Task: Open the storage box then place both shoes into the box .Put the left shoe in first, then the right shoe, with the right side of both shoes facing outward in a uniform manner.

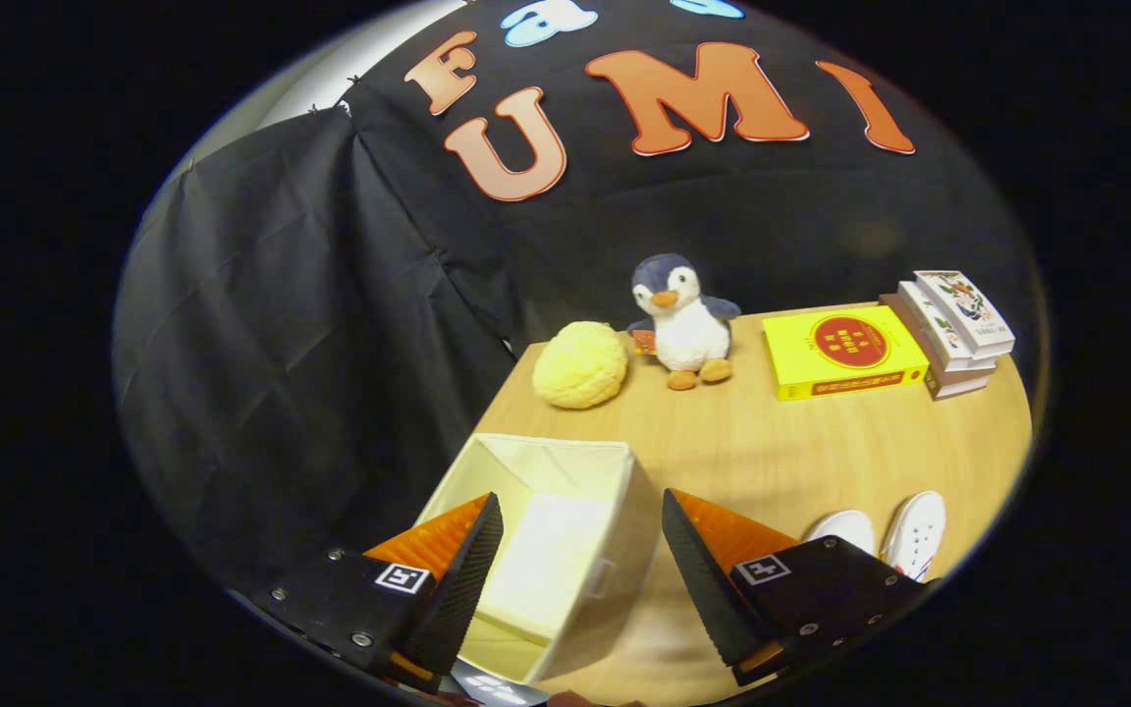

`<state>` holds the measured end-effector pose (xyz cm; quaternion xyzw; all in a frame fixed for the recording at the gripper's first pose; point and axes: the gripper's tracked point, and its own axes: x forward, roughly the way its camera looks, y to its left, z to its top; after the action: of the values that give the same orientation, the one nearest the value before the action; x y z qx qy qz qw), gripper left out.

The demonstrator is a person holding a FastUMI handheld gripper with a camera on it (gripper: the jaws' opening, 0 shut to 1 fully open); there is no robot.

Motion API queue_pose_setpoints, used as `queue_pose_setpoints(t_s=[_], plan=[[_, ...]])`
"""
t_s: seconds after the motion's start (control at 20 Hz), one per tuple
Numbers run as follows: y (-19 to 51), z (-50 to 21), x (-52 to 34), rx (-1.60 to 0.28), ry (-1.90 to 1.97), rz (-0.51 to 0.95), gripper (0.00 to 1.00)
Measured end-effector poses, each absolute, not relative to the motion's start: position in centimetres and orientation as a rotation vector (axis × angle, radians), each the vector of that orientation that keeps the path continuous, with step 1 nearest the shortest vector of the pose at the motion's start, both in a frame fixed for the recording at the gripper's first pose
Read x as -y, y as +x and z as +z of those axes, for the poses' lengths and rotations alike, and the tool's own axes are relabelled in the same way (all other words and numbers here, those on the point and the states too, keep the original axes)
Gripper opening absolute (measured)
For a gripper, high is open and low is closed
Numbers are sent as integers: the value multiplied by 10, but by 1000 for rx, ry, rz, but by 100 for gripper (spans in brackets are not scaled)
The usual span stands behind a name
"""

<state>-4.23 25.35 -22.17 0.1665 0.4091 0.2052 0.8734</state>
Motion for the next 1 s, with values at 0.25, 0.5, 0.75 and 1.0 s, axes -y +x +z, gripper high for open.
queue_pose_setpoints(t_s=[0.25, 0.5, 0.75, 1.0], plan=[[-63, -272, -162, -890, 195, 289, 97], [-104, -327, -85, -983, 55, 189, 96], [-140, -371, -52, -1090, -40, 179, 92], [-159, -391, -49, -1156, -111, 222, 90]])
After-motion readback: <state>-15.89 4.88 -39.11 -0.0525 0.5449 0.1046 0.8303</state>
